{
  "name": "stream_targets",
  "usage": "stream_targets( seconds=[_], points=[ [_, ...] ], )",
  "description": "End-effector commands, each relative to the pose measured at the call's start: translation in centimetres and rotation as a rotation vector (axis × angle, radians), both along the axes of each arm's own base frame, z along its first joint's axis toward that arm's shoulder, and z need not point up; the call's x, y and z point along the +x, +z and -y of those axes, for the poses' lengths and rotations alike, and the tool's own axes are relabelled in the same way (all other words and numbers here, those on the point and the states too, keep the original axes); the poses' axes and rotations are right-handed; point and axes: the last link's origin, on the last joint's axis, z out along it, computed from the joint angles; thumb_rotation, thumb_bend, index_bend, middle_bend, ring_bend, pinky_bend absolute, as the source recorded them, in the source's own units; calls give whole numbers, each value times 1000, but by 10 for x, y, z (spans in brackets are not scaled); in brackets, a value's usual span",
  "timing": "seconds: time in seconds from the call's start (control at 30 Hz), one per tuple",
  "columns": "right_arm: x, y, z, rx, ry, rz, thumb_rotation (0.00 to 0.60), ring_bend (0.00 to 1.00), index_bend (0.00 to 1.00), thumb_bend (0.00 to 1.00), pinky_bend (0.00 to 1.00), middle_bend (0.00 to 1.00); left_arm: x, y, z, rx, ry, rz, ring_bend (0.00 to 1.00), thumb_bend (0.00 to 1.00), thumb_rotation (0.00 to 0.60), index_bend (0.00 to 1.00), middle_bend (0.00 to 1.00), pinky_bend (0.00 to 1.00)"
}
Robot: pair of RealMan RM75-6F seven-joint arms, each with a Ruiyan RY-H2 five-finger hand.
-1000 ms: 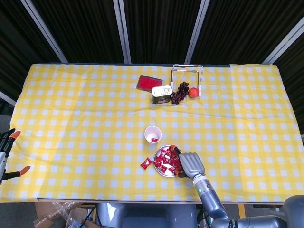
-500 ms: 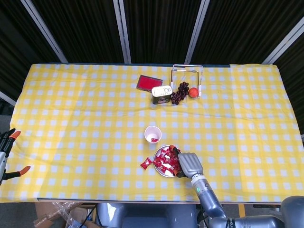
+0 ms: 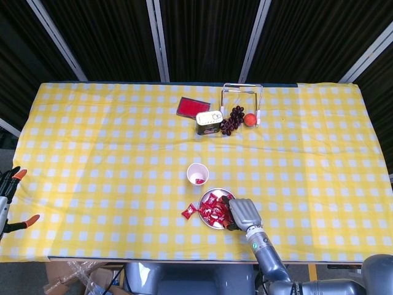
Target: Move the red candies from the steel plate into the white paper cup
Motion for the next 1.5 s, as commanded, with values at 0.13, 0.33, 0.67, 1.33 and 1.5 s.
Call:
stream_targets(
  seconds=[0.13,0.33,0.67,1.33,1.5],
  points=[
    [1,-2,2,-2,-3,3,600,966,389,399,1000,824,0,0,0,-1,1,0,0,25,600,0,0,0],
    [3,-4,6,-9,-5,16,600,966,568,399,1000,824,0,0,0,0,2,1,0,25,600,0,0,0],
    [6,-11,9,-10,-9,40,600,966,665,455,1000,824,0,0,-1,-2,4,4,0,25,600,0,0,0],
    [29,5,19,-69,37,90,600,966,686,558,1000,824,0,1,-1,-3,3,11,0,25,600,0,0,0],
    [36,17,22,-95,50,95,600,966,686,559,1000,824,0,0,-1,-3,2,12,0,25,600,0,0,0]
  ],
)
